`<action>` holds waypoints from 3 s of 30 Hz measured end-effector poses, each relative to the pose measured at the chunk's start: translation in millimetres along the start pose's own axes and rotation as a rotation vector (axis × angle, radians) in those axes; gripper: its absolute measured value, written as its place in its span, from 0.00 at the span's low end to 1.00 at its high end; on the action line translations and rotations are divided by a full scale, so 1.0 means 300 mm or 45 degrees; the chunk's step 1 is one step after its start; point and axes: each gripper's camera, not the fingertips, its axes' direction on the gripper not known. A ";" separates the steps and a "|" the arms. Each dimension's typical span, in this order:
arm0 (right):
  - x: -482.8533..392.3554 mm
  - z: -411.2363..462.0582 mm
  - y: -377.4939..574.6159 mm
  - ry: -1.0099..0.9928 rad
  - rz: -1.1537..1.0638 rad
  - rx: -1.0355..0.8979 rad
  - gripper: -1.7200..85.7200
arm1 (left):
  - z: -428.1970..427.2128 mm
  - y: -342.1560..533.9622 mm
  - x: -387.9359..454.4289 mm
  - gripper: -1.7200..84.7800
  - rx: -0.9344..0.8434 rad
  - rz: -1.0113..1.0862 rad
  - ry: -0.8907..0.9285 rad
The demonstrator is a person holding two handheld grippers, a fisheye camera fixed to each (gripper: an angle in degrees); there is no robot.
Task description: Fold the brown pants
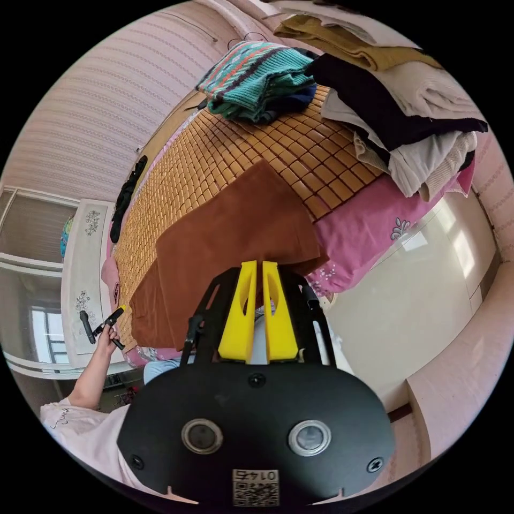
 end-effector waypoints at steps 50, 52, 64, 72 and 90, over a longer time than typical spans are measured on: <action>-1.027 0.755 0.074 0.275 -0.976 -0.199 0.04 | -0.228 1.008 -1.059 0.15 0.412 -0.967 0.556; -1.269 0.908 0.110 0.288 -1.240 -0.224 0.07 | -0.166 0.980 -1.072 0.17 0.326 -1.012 0.557; -2.130 1.864 0.228 0.519 -1.762 -0.469 0.23 | -0.005 0.980 -1.082 0.14 0.236 -1.136 0.698; -2.036 2.081 0.069 0.292 -1.400 -0.773 0.09 | 0.020 0.980 -1.086 0.03 0.113 -1.077 0.727; -1.539 0.905 0.023 -0.226 -1.465 0.197 0.03 | -0.755 1.030 -0.510 0.01 0.906 -0.171 0.832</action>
